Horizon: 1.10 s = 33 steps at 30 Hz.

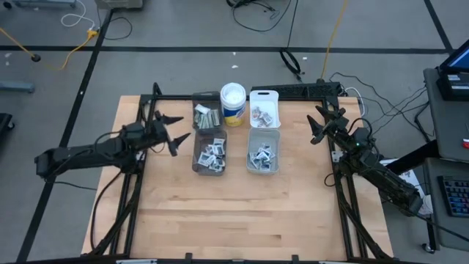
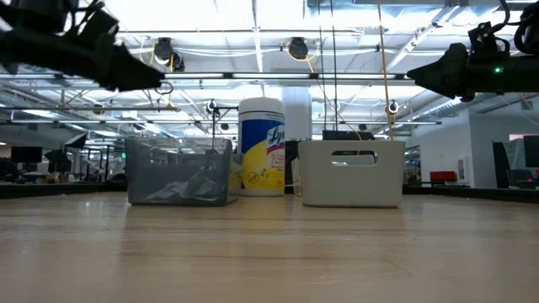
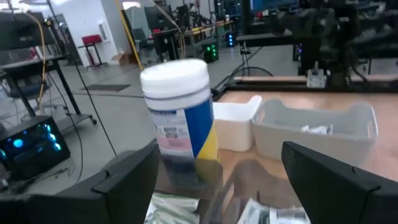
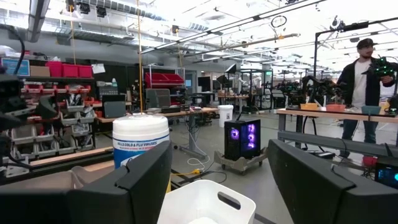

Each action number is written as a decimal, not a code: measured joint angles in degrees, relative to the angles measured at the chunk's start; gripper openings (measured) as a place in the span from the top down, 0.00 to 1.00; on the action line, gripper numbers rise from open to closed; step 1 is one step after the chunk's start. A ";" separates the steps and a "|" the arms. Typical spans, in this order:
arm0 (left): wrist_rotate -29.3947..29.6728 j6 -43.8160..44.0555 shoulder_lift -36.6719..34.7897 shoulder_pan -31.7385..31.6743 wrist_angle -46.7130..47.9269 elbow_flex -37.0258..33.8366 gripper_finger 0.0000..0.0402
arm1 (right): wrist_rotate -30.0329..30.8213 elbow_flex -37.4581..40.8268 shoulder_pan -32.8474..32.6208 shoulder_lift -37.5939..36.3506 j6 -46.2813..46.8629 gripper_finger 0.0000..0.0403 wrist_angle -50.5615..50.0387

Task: Pick & Place First Aid Supplies
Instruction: Return to Home Position

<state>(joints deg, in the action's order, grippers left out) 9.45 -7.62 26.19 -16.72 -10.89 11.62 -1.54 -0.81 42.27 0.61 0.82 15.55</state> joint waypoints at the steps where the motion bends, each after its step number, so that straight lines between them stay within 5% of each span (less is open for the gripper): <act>1: -0.04 -0.70 -1.49 0.12 0.05 -1.38 0.14 | 0.00 -0.01 0.00 0.00 -0.01 0.35 0.00; 10: -0.83 -2.20 -13.60 2.07 0.14 -10.46 0.12 | 0.00 0.01 0.00 0.00 0.00 0.35 0.00; 19: 1.29 -4.02 -26.06 3.26 7.74 -10.78 0.14 | 0.00 0.00 0.00 0.01 -0.01 0.35 0.00; 33: 3.00 -2.67 -25.97 3.26 8.72 -10.61 0.12 | 0.00 -0.01 0.01 0.01 -0.01 0.35 -0.17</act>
<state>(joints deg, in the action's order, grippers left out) 12.44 -10.30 0.22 -13.45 -2.17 1.01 -1.54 -0.82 42.28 0.62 0.81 15.38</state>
